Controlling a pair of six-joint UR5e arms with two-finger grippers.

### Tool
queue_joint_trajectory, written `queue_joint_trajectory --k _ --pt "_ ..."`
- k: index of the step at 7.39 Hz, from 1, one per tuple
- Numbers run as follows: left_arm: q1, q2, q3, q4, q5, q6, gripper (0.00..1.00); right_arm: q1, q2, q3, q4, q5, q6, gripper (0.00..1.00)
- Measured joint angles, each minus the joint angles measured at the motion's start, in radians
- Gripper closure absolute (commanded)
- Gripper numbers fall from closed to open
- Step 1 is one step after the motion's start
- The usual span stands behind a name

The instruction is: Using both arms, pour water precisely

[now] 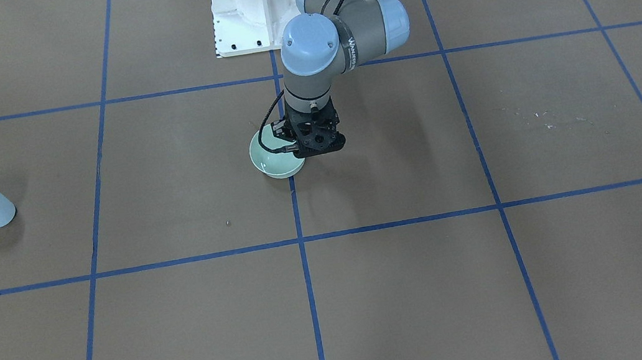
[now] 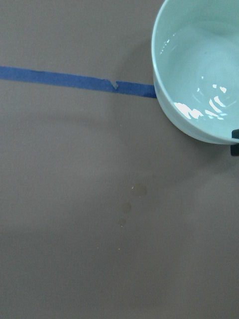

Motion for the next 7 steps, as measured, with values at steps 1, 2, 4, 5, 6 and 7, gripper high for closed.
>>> queue_joint_trajectory --k 1,2,4,5,6,7 --pt "-0.007 0.0 -0.015 0.0 -0.003 -0.008 1.0 0.0 -0.001 0.001 0.0 0.0 0.0 0.01" --pt "-0.016 0.0 -0.031 0.0 -0.006 -0.012 1.0 0.0 0.0 0.002 0.0 0.0 0.0 0.01" --pt "-0.06 0.004 -0.056 0.001 -0.063 -0.013 1.0 0.002 0.0 0.002 0.001 0.0 0.0 0.01" --pt "-0.096 0.013 -0.069 0.002 -0.109 -0.008 1.0 0.004 0.001 0.003 0.001 0.0 0.0 0.01" --pt "-0.134 0.034 -0.081 0.003 -0.155 0.01 1.0 0.006 0.002 0.003 0.001 0.0 0.0 0.01" --pt "-0.173 0.07 -0.1 0.003 -0.194 0.045 1.0 0.007 0.002 0.003 0.001 0.0 0.0 0.01"
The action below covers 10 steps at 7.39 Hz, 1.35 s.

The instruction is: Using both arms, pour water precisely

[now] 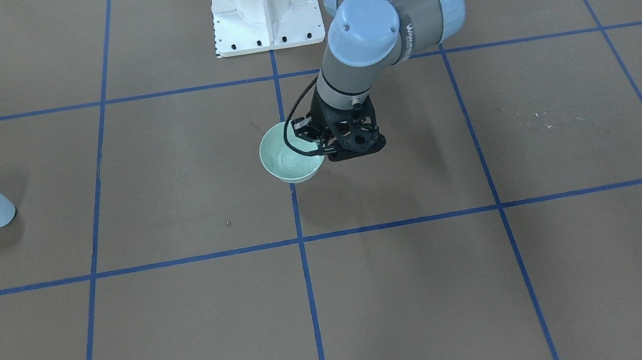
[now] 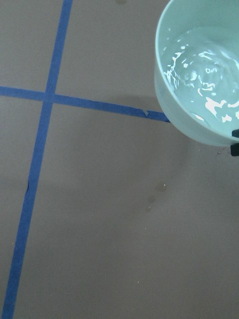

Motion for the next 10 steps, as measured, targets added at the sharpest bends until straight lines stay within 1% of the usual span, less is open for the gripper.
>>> queue_joint_trajectory --k 2,5,6,8,10 --pt "-0.08 0.131 -0.065 0.0 -0.058 0.129 1.0 0.001 0.001 0.0 -0.001 0.0 0.0 0.01" --pt "-0.227 0.361 -0.131 -0.008 -0.138 0.421 1.0 0.001 -0.001 -0.001 -0.002 0.0 0.002 0.01" --pt "-0.28 0.431 -0.135 -0.015 -0.157 0.53 1.0 0.001 -0.001 -0.001 -0.002 0.0 0.002 0.01" --pt "-0.37 0.531 -0.12 -0.019 -0.186 0.709 1.0 0.001 -0.002 -0.001 -0.002 -0.001 0.003 0.01" --pt "-0.439 0.579 -0.061 -0.02 -0.214 0.838 1.0 0.001 -0.002 -0.001 -0.002 -0.001 0.003 0.01"
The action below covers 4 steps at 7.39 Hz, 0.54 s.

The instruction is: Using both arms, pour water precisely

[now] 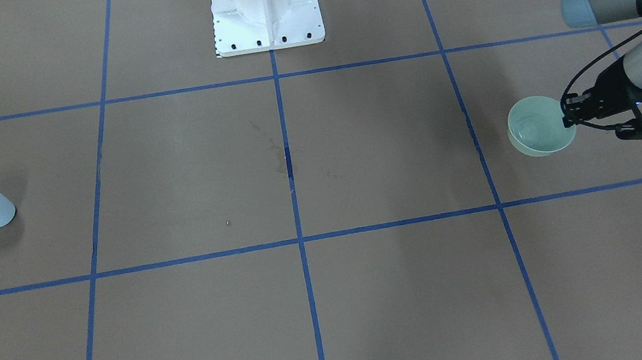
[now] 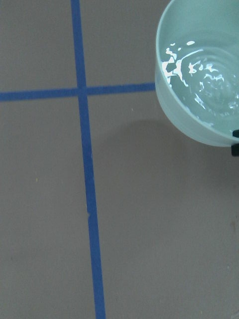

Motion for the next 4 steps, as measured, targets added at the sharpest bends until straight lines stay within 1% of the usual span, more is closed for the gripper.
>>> queue_joint_trajectory --k 4 --pt "-0.034 0.025 0.132 -0.021 -0.047 0.118 1.0 0.0 0.001 0.001 0.0 0.0 0.0 0.01"
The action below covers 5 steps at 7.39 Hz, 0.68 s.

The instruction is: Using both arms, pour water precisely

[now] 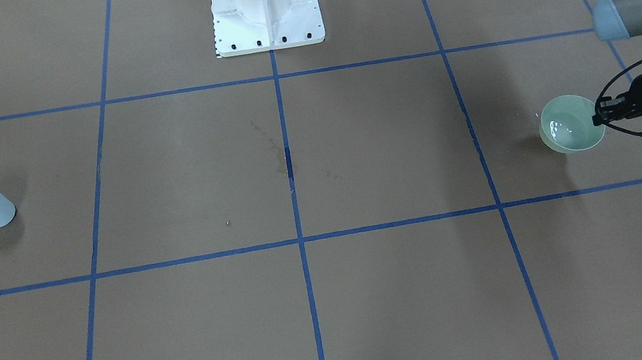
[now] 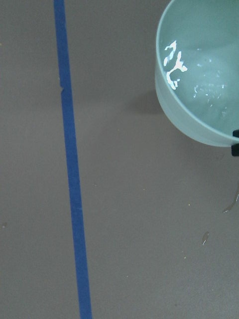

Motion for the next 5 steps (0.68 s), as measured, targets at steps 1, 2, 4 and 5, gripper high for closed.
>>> queue_joint_trajectory --k 1,2,4,5 --pt "-0.002 0.001 0.015 -0.008 -0.006 0.012 1.0 0.0 0.001 0.0 0.0 0.0 0.0 0.01" --pt "-0.002 0.006 0.023 -0.016 -0.008 0.018 0.97 0.0 0.001 0.0 0.0 0.0 0.0 0.01" --pt "-0.002 0.022 0.042 -0.051 -0.008 0.021 0.77 0.0 0.002 0.0 0.0 0.0 0.0 0.01" --pt "-0.001 0.025 0.05 -0.062 -0.008 0.021 0.57 0.0 0.002 0.0 0.0 0.0 0.0 0.01"
